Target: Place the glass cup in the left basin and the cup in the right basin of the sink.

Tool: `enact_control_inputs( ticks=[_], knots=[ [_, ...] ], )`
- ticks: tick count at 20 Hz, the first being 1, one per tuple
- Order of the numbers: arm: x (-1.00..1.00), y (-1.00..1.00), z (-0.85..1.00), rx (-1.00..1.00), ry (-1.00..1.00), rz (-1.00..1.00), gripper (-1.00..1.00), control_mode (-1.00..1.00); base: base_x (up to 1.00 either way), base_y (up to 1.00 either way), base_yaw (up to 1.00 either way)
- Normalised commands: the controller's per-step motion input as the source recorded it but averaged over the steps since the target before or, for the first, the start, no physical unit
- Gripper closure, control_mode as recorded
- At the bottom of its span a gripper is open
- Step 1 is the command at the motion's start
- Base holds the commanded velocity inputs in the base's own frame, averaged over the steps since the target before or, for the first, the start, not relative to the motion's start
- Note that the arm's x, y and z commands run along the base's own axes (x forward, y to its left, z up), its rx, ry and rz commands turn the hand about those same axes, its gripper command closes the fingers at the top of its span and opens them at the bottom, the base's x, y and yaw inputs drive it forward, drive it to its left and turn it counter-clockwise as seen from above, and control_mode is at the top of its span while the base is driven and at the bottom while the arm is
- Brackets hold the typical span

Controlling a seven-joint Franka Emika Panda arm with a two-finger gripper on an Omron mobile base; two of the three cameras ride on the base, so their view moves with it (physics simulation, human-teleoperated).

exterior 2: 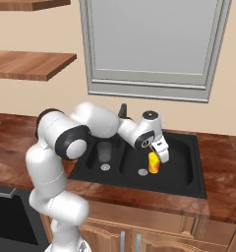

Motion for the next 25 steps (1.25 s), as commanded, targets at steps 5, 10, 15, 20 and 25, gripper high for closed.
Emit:
enact_control_inputs(
  ticks=[5,10,15,20,25],
  knots=[
    [-0.29,0.27,0.35,0.00,0.01,0.00,-1.00,-1.00,0.00,0.00,0.00],
    [-0.34,0.26,0.31,0.00,0.00,0.00,-1.00,-1.00,0.00,0.00,0.00],
    [-0.36,0.25,0.28,0.00,0.00,0.00,-1.00,-1.00,0.00,0.00,0.00],
    [-0.36,0.30,0.22,0.00,0.00,0.00,-1.00,-1.00,0.00,0.00,0.00],
    [-0.33,0.28,0.19,0.00,0.00,0.00,-1.00,-1.00,0.00,0.00,0.00]
  ],
)
